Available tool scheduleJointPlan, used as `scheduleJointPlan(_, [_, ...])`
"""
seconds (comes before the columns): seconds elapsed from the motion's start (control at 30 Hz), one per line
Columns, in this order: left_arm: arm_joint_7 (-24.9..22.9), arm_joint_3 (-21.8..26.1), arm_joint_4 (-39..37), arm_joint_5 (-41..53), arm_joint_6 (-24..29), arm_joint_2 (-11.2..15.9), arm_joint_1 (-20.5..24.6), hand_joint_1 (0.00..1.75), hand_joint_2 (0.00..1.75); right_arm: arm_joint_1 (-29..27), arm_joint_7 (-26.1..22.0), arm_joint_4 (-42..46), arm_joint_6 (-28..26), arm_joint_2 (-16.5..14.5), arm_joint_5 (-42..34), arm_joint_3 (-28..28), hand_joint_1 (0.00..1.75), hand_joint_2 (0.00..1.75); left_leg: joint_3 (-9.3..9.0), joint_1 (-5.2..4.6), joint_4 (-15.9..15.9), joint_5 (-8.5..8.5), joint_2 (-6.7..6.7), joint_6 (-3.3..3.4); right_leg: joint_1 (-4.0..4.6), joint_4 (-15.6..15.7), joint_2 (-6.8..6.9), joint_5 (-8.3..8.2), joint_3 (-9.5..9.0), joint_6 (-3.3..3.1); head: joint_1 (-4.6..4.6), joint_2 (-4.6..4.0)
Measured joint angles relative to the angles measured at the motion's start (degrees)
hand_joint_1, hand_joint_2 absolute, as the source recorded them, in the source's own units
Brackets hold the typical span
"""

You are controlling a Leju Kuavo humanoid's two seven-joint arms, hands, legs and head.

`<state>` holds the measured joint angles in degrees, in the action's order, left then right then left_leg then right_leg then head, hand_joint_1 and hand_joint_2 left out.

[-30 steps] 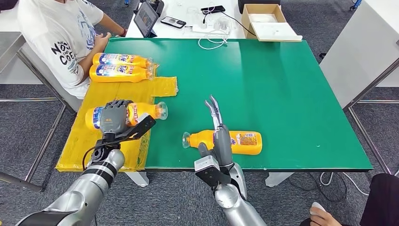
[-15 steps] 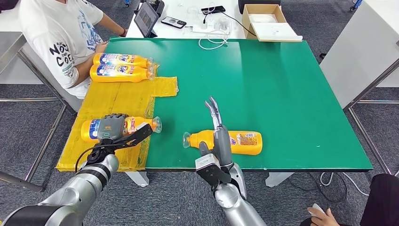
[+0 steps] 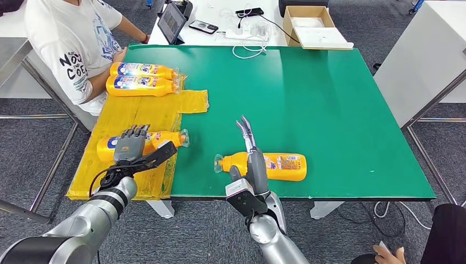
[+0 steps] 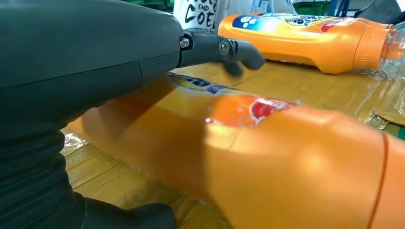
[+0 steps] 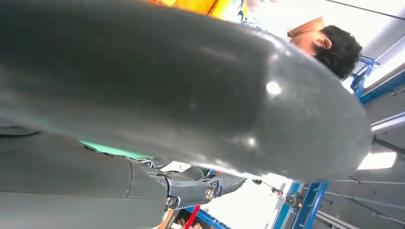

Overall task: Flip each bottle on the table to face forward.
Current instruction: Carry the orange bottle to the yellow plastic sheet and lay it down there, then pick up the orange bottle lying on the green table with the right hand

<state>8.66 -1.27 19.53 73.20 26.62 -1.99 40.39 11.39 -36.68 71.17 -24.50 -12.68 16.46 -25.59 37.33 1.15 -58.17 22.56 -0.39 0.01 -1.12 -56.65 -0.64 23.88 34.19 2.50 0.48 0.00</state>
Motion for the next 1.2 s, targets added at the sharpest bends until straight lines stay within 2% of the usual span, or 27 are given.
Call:
scheduleJointPlan(0.07, [0.02,0.00,-0.08,-0.04,-0.02,0.00,0.05,0.00,1.75,0.00,0.01,-0.10,0.00,-0.01,0.00,0.00,0.00,0.00,-0.02,0.00,0.00,0.00,0.00,0.00,0.00,0.00,0.00,0.00,-0.02,0.00,0.00,0.00])
scheduleJointPlan(0.2, [0.04,0.01,-0.16,-0.05,-0.13,0.02,0.12,0.00,0.00,0.00,0.02,-0.24,0.01,-0.02,0.00,0.00,0.00,0.00,-0.03,0.00,0.00,0.00,-0.01,0.00,0.00,0.00,0.00,0.00,-0.03,0.00,-0.01,0.00])
scheduleJointPlan(0.3, [0.17,0.21,-0.18,-0.61,-1.53,0.08,0.25,0.00,0.00,0.02,0.30,-0.40,0.09,-0.02,0.09,0.00,0.00,0.00,-0.04,0.00,0.00,0.00,-0.06,0.00,0.00,0.00,0.02,0.01,-0.03,0.00,-0.02,0.00])
scheduleJointPlan(0.43, [1.28,1.07,-0.23,-2.26,-6.22,-0.03,0.69,0.00,0.00,0.11,0.62,-0.87,0.76,-0.02,0.38,0.00,0.00,0.00,-0.08,0.00,0.00,-0.01,-0.10,-0.02,0.00,0.00,0.04,0.01,-0.09,-0.01,-0.01,0.00])
scheduleJointPlan(0.63, [4.49,2.69,-0.25,-5.88,-17.95,-0.54,2.35,0.00,0.00,0.83,0.75,-2.20,2.14,-0.02,0.40,0.42,0.00,0.00,-0.41,-0.01,0.02,-0.03,-0.25,-0.02,-0.01,0.03,0.25,0.09,-0.45,0.04,-0.02,0.00])
scheduleJointPlan(0.73, [6.46,3.77,-0.25,-8.12,-22.15,-0.84,2.90,0.00,0.00,1.26,0.68,-3.15,2.84,-0.03,0.28,0.86,0.00,0.00,-0.50,-0.01,0.03,-0.10,-0.44,-0.02,-0.01,0.03,0.40,0.14,-0.60,0.09,-0.02,0.00])
scheduleJointPlan(0.87, [10.10,6.10,-0.25,-13.22,-28.15,-1.10,3.57,0.00,0.00,1.64,0.45,-4.41,3.07,-0.04,-0.09,1.66,0.00,0.00,-0.56,-0.01,0.03,-0.15,-0.57,0.00,-0.02,0.03,0.55,0.14,-0.73,0.10,-0.01,0.00])
scheduleJointPlan(1.07, [19.53,11.26,-0.23,-23.10,-45.08,-1.11,4.17,0.00,0.00,2.44,-0.76,-7.06,3.42,-0.04,-0.57,2.64,0.00,0.00,-0.56,-0.04,0.03,-0.17,-0.52,0.02,-0.03,0.03,0.56,0.10,-0.74,0.13,-0.01,0.00])
scheduleJointPlan(1.2, [21.55,13.32,-0.23,-24.66,-47.99,-1.11,3.96,0.00,0.00,2.85,-1.14,-8.38,3.70,-0.04,-0.74,3.03,0.00,0.00,-0.53,-0.04,0.03,-0.17,-0.52,0.01,-0.03,0.02,0.57,0.11,-0.69,0.13,-0.01,0.00])
